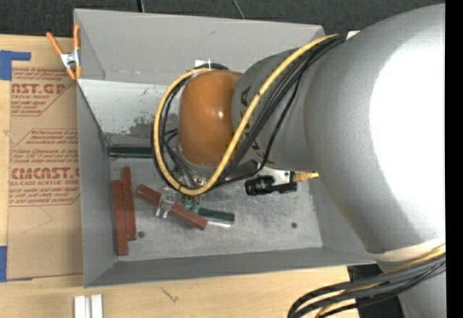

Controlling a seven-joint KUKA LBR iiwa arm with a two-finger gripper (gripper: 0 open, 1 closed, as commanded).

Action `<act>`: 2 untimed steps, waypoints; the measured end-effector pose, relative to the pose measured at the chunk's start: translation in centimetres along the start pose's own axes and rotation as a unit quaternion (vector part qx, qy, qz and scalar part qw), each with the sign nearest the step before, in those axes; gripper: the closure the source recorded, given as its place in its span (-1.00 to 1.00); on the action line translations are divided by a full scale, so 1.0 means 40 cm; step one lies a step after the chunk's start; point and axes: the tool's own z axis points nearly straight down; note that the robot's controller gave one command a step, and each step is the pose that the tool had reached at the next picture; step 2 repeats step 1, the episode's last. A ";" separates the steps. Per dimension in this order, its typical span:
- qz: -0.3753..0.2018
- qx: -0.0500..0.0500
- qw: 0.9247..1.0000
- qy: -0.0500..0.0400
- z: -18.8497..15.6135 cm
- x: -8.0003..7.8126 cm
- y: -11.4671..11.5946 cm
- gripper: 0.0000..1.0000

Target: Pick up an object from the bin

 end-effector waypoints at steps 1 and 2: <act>0.000 0.000 1.000 0.000 -0.044 0.000 0.000 1.00; 0.000 0.000 1.000 0.000 -0.044 0.000 0.000 1.00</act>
Offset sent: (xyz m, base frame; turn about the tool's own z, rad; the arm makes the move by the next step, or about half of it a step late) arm 0.0000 0.0001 0.0133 0.0000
